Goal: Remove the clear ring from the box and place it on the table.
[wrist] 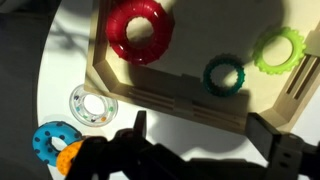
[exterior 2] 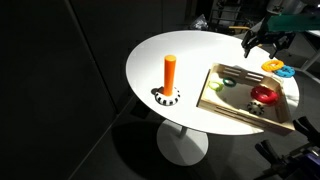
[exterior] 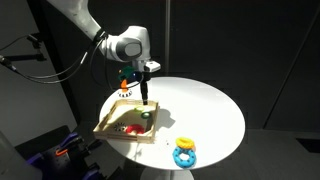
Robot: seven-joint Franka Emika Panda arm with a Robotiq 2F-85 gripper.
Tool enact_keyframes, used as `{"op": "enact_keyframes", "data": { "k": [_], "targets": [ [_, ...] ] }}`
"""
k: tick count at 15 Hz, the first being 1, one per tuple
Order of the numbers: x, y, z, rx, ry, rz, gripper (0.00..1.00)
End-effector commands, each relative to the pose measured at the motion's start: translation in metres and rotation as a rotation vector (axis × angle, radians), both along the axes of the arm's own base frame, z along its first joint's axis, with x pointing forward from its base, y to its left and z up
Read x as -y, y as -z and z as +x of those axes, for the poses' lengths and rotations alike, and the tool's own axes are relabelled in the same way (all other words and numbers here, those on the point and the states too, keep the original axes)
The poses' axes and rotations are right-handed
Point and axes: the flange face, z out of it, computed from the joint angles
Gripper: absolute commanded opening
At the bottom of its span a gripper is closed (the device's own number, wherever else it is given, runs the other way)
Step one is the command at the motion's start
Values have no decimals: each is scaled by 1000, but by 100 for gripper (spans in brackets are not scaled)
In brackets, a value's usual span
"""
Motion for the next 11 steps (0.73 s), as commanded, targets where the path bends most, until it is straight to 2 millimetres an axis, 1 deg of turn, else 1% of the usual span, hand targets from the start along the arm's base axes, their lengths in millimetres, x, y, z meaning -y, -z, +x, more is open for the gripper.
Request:
{"op": "enact_keyframes", "data": {
  "k": [1, 4, 8, 9, 11],
  "targets": [
    [1, -21, -12, -70, -72, 108, 100],
    [0, -35, -21, -135, -139, 158, 100],
    [-1, -51, -31, -183, -196, 166, 100],
    [-3, -38, -26, -174, -167, 148, 100],
    [-3, -44, -28, -180, -178, 151, 100]
  ]
}}
